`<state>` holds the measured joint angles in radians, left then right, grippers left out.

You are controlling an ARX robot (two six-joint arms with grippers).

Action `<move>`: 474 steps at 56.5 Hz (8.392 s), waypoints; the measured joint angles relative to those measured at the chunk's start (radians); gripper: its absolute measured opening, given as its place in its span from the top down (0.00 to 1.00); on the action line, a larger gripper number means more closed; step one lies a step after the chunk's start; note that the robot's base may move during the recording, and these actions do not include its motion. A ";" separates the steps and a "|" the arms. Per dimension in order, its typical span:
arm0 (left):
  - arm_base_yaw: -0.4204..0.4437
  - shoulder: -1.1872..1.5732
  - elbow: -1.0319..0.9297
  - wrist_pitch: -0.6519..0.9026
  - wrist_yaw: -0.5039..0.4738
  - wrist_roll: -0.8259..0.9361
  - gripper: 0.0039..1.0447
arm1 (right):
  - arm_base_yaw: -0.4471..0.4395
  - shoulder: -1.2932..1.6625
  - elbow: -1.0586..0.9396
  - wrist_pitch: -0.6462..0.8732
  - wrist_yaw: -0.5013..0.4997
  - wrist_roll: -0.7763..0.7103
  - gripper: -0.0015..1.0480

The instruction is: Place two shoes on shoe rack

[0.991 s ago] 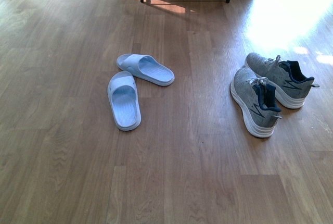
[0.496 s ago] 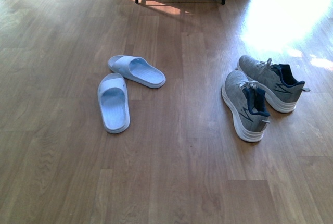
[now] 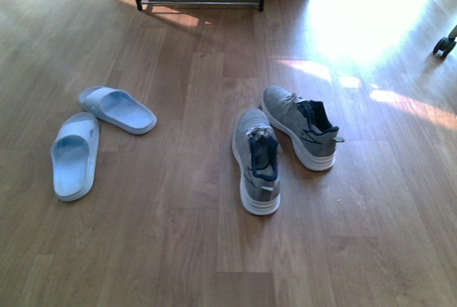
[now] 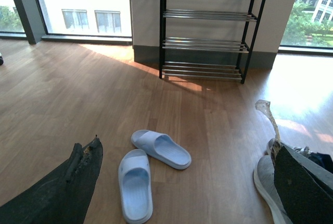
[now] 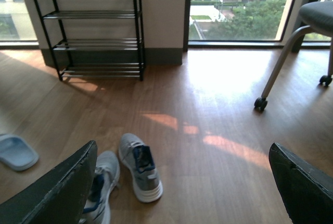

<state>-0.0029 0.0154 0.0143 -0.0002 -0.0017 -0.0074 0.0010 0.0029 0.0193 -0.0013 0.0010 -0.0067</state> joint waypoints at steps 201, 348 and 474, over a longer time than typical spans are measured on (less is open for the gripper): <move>-0.391 2.899 1.504 0.008 0.323 -0.371 0.54 | 0.000 0.001 0.000 0.000 0.000 0.000 0.09; -0.180 0.731 0.184 0.078 -0.565 -0.089 0.98 | -0.284 0.399 0.056 0.261 -0.608 0.018 0.09; -0.180 0.731 0.184 0.078 -0.567 -0.087 0.98 | -0.443 2.694 0.888 0.755 -0.337 -0.562 0.89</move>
<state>-0.1825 0.7464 0.1982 0.0780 -0.5686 -0.0948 -0.4419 2.6972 0.9077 0.7532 -0.3363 -0.5686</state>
